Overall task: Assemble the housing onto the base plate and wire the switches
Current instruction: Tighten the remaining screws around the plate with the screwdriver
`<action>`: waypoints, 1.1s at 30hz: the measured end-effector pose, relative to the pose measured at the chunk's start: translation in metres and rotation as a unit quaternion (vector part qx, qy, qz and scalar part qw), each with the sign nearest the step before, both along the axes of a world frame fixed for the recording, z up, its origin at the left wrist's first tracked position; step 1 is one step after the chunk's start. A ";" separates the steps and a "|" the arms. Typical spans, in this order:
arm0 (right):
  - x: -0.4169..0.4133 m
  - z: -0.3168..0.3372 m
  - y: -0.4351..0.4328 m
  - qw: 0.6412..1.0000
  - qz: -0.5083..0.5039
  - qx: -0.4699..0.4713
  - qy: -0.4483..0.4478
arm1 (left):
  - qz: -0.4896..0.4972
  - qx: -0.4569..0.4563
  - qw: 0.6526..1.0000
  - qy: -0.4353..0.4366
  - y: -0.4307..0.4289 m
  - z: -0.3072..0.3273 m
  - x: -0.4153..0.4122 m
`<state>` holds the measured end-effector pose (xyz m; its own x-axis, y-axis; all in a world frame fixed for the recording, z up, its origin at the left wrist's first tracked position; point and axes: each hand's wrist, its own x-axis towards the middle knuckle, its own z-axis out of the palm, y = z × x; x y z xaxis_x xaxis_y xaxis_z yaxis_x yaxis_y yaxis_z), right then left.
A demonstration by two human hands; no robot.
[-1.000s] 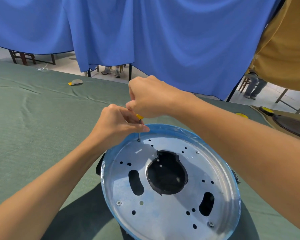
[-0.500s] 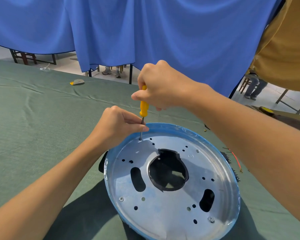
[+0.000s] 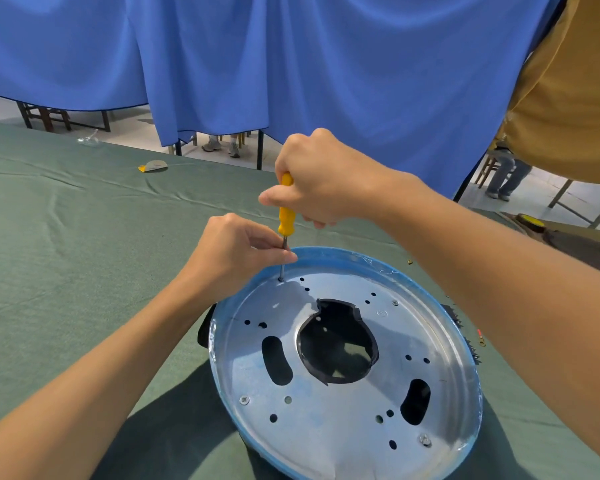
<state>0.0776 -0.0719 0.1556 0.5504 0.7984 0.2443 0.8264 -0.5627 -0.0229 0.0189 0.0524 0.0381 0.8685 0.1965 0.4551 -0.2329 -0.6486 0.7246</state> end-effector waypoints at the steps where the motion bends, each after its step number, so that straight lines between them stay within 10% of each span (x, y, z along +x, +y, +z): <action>1: 0.000 -0.003 0.002 1.000 -0.008 0.000 -0.014 | 0.004 -0.006 1.000 0.000 0.000 0.000 0.000; 33: -0.005 0.010 -0.005 0.997 0.051 -0.056 -0.034 | -0.048 0.065 0.996 0.034 0.001 -0.001 0.002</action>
<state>0.0725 -0.0765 0.1656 0.4495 0.8740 0.1845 0.8773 -0.4708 0.0933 0.0209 0.0534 0.0367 0.9103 0.0548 0.4103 -0.2512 -0.7146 0.6529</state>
